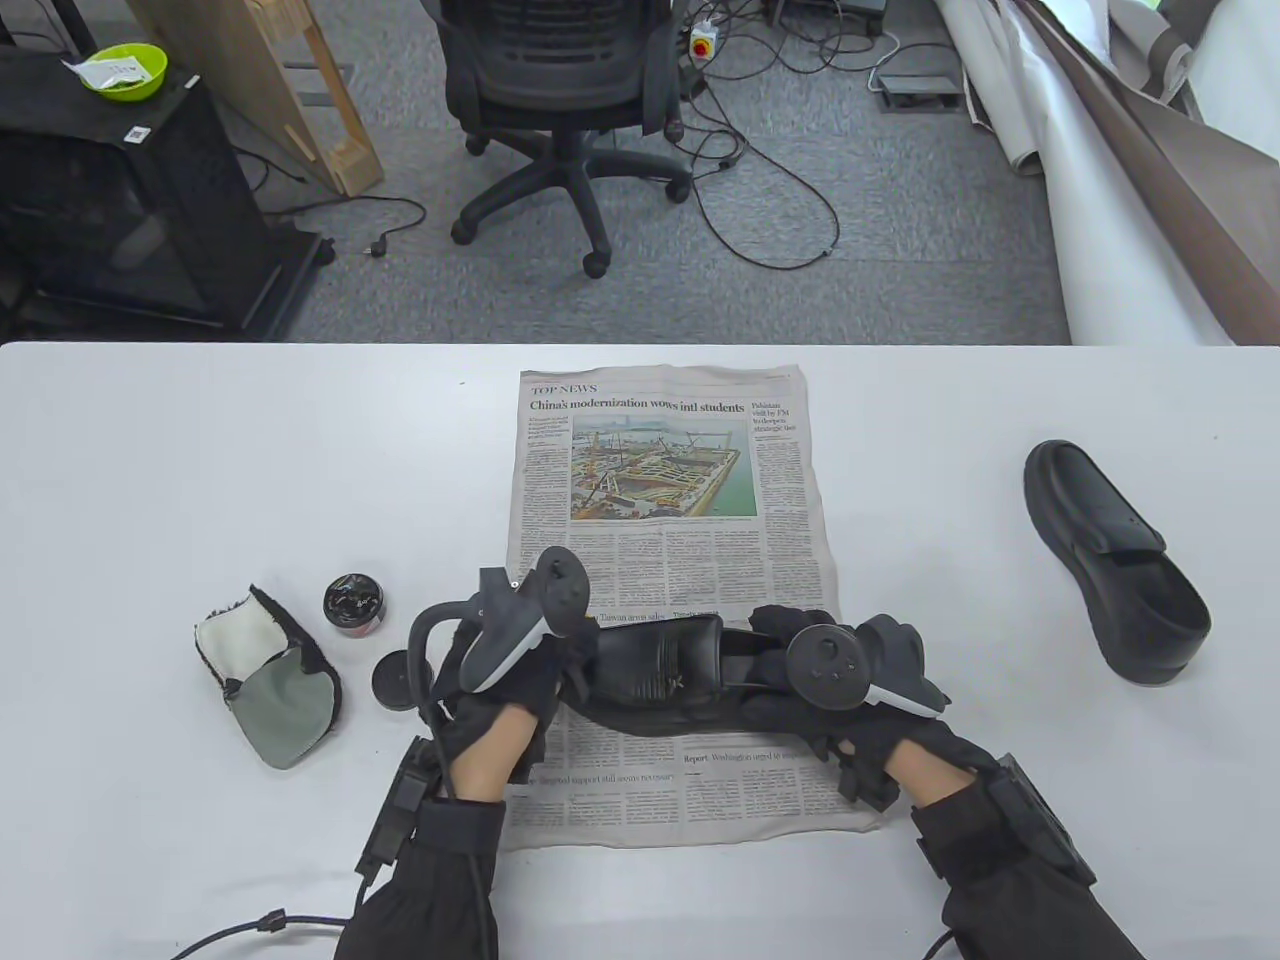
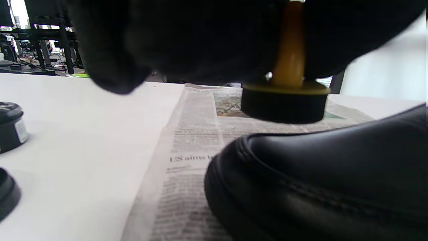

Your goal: Dip and apply built-in sponge shoe polish on shoes

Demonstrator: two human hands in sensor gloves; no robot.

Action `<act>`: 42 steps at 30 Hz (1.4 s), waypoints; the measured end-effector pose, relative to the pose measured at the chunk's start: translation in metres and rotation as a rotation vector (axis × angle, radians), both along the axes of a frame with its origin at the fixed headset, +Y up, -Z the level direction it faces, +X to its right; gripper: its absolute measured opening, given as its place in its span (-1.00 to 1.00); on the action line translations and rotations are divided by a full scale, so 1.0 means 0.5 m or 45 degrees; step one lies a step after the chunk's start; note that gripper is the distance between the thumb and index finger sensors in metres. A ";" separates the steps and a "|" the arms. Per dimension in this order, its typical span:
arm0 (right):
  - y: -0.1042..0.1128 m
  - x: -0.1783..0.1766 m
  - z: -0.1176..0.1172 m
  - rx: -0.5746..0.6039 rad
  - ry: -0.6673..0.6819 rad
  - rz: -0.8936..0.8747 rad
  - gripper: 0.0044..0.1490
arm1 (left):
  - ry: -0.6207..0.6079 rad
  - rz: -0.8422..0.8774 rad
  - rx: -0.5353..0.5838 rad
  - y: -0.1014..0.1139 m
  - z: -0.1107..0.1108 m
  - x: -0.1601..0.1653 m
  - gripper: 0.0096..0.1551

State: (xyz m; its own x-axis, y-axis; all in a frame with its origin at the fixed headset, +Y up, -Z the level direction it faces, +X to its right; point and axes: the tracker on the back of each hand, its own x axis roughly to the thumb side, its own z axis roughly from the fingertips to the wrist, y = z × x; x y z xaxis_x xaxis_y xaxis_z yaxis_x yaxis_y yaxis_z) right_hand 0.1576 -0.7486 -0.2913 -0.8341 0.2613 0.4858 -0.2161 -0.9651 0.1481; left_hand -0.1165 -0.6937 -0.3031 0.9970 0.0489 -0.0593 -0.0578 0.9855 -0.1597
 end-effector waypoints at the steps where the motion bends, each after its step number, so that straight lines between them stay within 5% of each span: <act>1: 0.000 0.000 0.000 0.001 -0.001 0.001 -0.50 | 0.001 -0.015 0.008 -0.005 -0.001 0.007 -0.51; 11: 0.000 -0.001 0.000 -0.005 -0.001 -0.002 -0.49 | -0.053 -0.224 0.077 -0.032 -0.002 0.027 -0.45; 23: 0.000 -0.001 0.000 -0.004 -0.006 -0.005 -0.50 | -0.173 -0.053 -0.085 -0.021 0.025 0.028 -0.48; 27: 0.000 0.000 -0.001 -0.009 -0.004 -0.008 -0.50 | -0.210 -0.018 -0.029 -0.024 0.025 0.041 -0.48; 33: 0.001 0.001 -0.002 -0.013 0.000 -0.010 -0.50 | -0.136 -0.134 0.193 -0.033 0.007 0.066 -0.48; 42: 0.000 0.001 -0.002 -0.015 -0.004 -0.020 -0.49 | -0.023 -0.123 0.132 -0.032 -0.007 0.029 -0.47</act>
